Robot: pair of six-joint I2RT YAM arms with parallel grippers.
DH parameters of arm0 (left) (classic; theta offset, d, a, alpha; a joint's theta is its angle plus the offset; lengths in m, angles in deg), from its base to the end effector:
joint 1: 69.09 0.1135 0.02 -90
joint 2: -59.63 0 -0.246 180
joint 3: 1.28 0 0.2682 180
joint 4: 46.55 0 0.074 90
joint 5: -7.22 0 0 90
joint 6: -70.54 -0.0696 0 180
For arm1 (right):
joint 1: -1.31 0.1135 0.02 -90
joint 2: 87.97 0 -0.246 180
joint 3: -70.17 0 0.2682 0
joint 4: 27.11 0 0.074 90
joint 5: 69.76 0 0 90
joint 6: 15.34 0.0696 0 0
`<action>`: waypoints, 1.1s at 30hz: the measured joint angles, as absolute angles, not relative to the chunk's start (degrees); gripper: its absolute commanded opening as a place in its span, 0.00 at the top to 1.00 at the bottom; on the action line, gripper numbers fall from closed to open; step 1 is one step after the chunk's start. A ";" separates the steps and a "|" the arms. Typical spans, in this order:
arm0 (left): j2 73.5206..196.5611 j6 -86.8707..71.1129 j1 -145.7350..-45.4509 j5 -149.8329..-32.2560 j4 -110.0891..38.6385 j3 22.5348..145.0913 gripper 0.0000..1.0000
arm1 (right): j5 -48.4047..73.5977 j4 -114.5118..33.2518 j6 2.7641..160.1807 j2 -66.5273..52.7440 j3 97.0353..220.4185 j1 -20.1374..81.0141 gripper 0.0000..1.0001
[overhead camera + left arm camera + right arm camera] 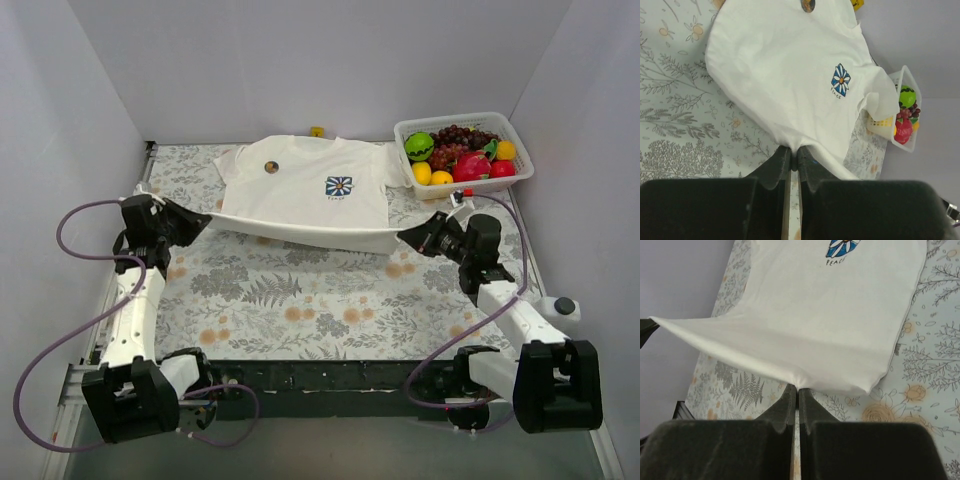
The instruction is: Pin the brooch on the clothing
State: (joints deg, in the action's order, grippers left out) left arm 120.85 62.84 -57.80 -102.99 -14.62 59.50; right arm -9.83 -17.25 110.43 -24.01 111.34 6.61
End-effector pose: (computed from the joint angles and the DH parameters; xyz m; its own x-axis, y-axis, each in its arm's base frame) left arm 0.2866 0.0327 0.2525 -0.1718 -0.9826 0.0701 -0.5066 0.0271 -0.8618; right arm 0.2856 0.0615 0.2006 -0.5117 0.4606 -0.7253 -0.3292 0.6747 0.6607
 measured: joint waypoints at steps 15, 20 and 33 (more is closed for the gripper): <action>114.86 62.52 -58.07 -98.77 8.81 60.11 1.00 | -7.07 -52.42 105.92 -39.02 110.18 6.66 0.99; 112.74 61.99 -59.09 -96.78 15.85 59.46 1.00 | -6.64 -61.95 105.68 -39.40 110.18 6.66 0.99; 106.00 63.63 -63.97 -91.54 29.03 57.01 1.00 | -5.02 -83.06 101.90 -39.53 110.67 6.63 0.99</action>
